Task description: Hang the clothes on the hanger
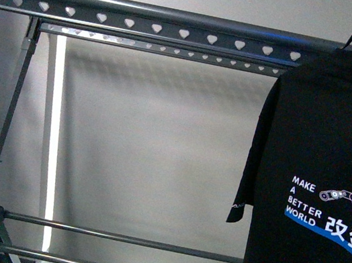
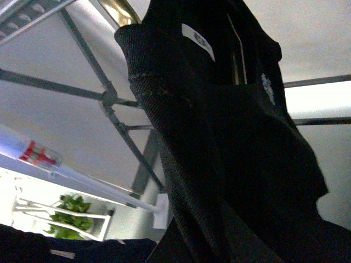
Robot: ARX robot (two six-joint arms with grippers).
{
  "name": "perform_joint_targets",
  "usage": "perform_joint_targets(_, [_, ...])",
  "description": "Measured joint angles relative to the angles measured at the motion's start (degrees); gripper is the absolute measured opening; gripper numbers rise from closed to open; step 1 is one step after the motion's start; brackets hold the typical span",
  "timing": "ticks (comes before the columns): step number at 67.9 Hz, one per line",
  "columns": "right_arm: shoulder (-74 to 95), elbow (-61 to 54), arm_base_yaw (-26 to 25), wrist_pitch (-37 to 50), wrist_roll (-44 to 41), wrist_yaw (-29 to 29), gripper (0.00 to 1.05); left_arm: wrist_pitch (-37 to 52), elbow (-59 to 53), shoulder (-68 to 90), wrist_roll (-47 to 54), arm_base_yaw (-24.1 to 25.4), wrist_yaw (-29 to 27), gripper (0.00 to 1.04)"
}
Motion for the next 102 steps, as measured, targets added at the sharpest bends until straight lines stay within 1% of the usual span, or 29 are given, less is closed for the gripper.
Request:
perform_joint_targets(6, [0.09, -1.42, 1.4, 3.34, 7.32, 0.52, 0.03, -0.96, -1.57, -2.54, 0.02, 0.0, -0.02, 0.04])
perform_joint_targets(9, [0.09, -2.99, 2.73, 6.56, 13.05, 1.77, 0.03, -2.01, -2.73, -4.68, 0.02, 0.0, -0.07, 0.04])
perform_joint_targets(13, [0.09, -4.22, 3.72, 9.07, 17.49, 2.95, 0.03, -2.89, -3.54, -6.29, 0.02, 0.0, -0.07, 0.04])
perform_joint_targets(18, [0.31, -5.42, 5.25, 12.61, 24.02, 5.62, 0.03, -4.37, -4.59, -8.9, 0.02, 0.0, -0.09, 0.04])
perform_joint_targets(21, [1.18, -5.6, 6.32, 15.15, 30.05, 7.3, 0.03, -5.81, -5.35, -11.08, 0.02, 0.0, -0.09, 0.04])
perform_joint_targets(29, [3.56, -5.57, 7.54, 18.78, 37.75, 9.88, 0.03, -8.39, -6.47, -14.88, 0.02, 0.0, -0.09, 0.04])
perform_joint_targets(34, [5.51, -4.7, 7.82, 19.06, 40.22, 10.75, 0.03, -10.05, -7.17, -17.18, 0.02, 0.0, -0.09, 0.04])
perform_joint_targets(41, [9.01, -1.97, 7.85, 18.6, 42.29, 11.47, 0.03, -8.7, -8.63, -18.23, 0.04, -0.02, -0.09, 0.04])
perform_joint_targets(46, [12.35, 2.45, 7.54, 17.9, 43.52, 12.44, 0.03, -11.85, -8.63, -21.57, 0.04, 0.0, -0.11, 0.04])
perform_joint_targets(57, [16.94, 8.9, 6.78, 15.96, 44.65, 13.03, 0.03, -15.89, -8.66, -25.99, 0.04, -0.02, -0.13, 0.04])
perform_joint_targets(70, [19.3, 14.01, 6.62, 12.26, 44.09, 13.18, 0.03, -21.73, -8.66, -31.95, 0.04, -0.02, -0.13, 0.04])
perform_joint_targets(82, [19.56, 13.55, 7.8, 13.05, 43.67, 14.75, 0.03, -24.9, -8.66, -35.17, 0.04, -0.02, -0.13, 0.04])
perform_joint_targets(95, [19.69, 7.39, 9.16, 15.06, 42.42, 15.63, 0.03, -28.26, -8.66, -38.47, 0.04, -0.02, -0.13, 0.04])
perform_joint_targets(102, [19.76, 5.88, 9.42, 17.18, 42.12, 15.43, 0.03, -30.27, -8.66, -40.48, 0.04, -0.02, -0.13, 0.04])
